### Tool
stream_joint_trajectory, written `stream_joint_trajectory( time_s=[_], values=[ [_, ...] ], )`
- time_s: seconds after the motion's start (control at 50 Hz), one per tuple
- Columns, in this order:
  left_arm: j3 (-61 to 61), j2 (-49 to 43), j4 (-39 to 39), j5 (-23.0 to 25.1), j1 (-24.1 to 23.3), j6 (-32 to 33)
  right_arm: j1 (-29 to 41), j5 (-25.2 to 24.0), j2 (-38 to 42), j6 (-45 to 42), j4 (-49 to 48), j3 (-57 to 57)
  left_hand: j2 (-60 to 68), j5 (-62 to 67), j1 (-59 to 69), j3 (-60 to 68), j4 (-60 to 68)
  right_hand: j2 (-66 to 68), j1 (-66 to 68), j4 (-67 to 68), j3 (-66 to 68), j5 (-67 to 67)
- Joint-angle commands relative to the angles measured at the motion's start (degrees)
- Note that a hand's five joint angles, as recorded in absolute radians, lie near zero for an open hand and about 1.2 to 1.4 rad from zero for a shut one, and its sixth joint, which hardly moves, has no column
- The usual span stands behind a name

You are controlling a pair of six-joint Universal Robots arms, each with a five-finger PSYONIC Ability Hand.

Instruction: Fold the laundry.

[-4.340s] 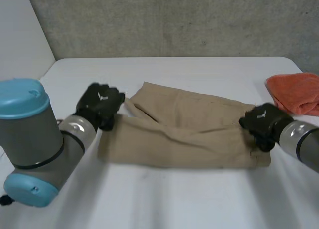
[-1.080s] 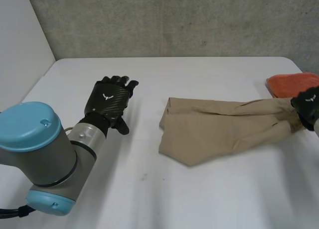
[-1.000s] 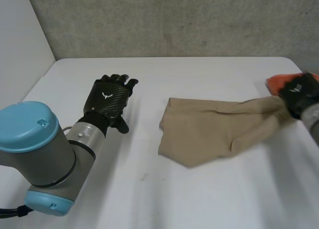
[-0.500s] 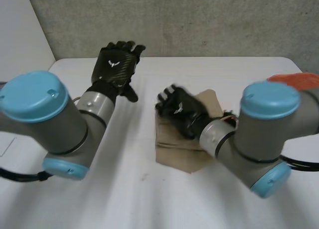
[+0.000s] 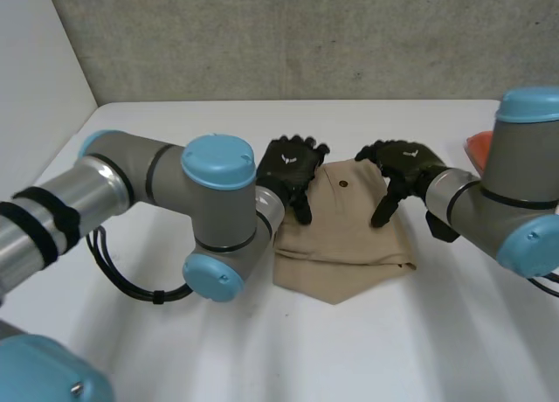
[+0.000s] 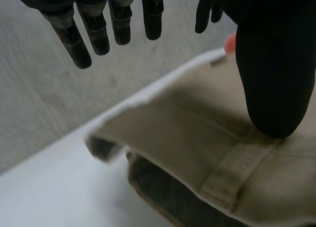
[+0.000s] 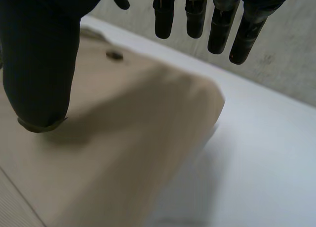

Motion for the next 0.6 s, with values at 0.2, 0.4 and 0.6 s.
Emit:
stream_joint_trajectory(
  time_s=[0.2,0.4,0.6],
  values=[
    [4.8,-8.4,-11.1,0.0,2.1,6.1,0.2,1.0,15.8,-14.8,5.4,-11.3,4.6,3.7,5.5,4.3,4.7,-2.8,-1.8,-3.7,-2.4,-4.0],
    [1.7,2.4,-11.0,1.4,2.0,7.4,-0.3,5.1,3.1,-15.4,1.1,-5.0,1.8,0.9,2.7,1.4,1.9,-2.8,-1.8,-3.7,-2.4,-4.0],
    [-11.6,22.4,-11.0,12.9,2.6,4.2,0.9,7.0,-18.4,-15.7,-17.5,21.5,-0.3,-1.1,0.7,-0.6,-0.1,-2.8,-1.8,-3.7,-2.4,-4.0]
  ],
)
